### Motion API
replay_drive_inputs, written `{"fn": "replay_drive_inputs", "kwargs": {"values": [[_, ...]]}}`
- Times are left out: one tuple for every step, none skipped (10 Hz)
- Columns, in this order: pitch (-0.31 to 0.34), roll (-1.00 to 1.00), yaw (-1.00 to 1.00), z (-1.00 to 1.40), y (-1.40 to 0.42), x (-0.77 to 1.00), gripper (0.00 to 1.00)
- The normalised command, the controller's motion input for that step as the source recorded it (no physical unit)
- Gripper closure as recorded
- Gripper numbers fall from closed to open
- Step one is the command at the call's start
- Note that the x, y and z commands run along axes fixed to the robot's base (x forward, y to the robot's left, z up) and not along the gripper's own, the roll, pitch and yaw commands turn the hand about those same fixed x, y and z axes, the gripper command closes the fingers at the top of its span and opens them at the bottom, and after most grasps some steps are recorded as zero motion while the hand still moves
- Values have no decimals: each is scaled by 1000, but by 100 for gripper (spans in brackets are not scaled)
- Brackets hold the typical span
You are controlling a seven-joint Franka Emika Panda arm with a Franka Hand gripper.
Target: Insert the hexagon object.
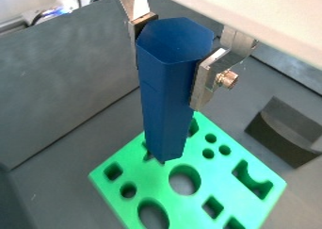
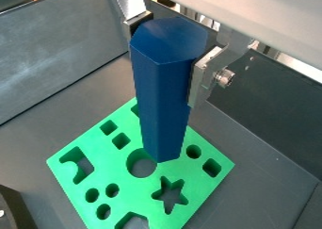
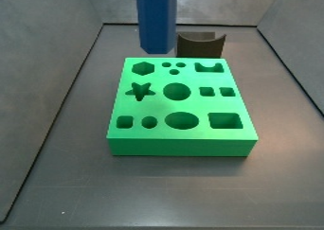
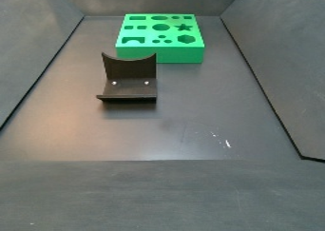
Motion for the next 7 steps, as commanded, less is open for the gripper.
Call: {"fn": "replay_drive_inputs", "kwargs": {"values": [[-100, 0, -203, -929, 809, -303, 100], [-77, 0, -374, -923, 689, -197, 100], [-33, 13, -726, -831, 286, -6, 100], [-56, 16, -706, -780, 294, -6, 100], [-90, 20, -666, -691, 323, -3, 100], [-76, 0, -480, -286, 523, -37, 100], [-43, -46, -249, -3, 677, -129, 100]]}}
